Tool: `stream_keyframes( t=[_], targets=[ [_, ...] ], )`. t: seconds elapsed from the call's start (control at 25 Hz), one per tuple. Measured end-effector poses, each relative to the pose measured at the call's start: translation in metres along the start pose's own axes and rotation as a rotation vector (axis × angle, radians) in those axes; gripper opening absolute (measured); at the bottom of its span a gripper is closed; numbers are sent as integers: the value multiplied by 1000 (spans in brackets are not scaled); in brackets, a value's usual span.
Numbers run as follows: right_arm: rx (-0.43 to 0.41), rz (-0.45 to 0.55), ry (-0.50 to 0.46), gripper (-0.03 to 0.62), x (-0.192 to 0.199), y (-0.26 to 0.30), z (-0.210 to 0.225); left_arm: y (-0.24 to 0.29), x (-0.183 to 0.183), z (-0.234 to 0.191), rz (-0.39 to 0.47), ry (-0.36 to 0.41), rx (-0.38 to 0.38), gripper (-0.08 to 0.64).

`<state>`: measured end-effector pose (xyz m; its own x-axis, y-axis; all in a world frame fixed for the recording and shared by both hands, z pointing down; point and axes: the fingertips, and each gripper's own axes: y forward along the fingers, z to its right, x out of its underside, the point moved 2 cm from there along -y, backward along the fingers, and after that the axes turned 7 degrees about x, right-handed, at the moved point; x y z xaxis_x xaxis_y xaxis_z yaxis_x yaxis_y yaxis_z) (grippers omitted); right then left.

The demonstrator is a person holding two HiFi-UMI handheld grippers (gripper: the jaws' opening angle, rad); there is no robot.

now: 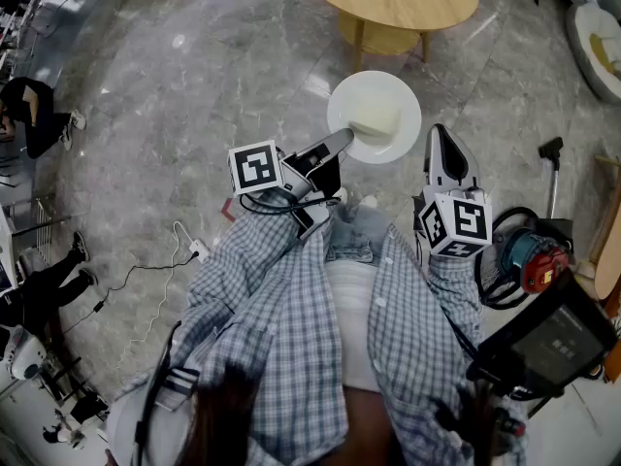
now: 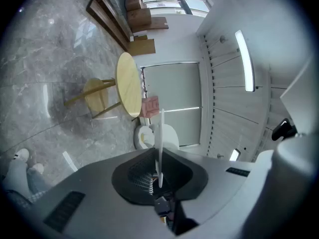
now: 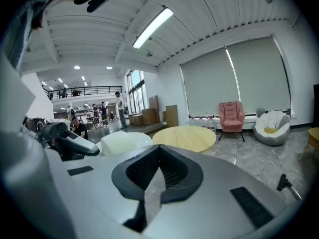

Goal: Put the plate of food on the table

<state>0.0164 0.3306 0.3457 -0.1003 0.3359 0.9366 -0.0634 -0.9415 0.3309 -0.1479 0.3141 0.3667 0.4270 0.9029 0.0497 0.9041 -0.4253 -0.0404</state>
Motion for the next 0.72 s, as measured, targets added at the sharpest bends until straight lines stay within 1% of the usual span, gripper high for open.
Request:
stream_keyframes(
  t=[0.12,0.48,0.56,0.72],
  targets=[
    [-1,-4,3,8,2,0,1,0,0,-3,2,-1,-6,28],
    [-11,-21,67,8,5,4,0,-2,-8,-7,8,-2,-6,28],
    [-27,-41,143,9,7,6,1,-1,-9,-8,9,-2,-2,28],
    [-78,-88,406,11,5,11,-4,-2,-13,-8,10,-5,0,28]
  ],
)
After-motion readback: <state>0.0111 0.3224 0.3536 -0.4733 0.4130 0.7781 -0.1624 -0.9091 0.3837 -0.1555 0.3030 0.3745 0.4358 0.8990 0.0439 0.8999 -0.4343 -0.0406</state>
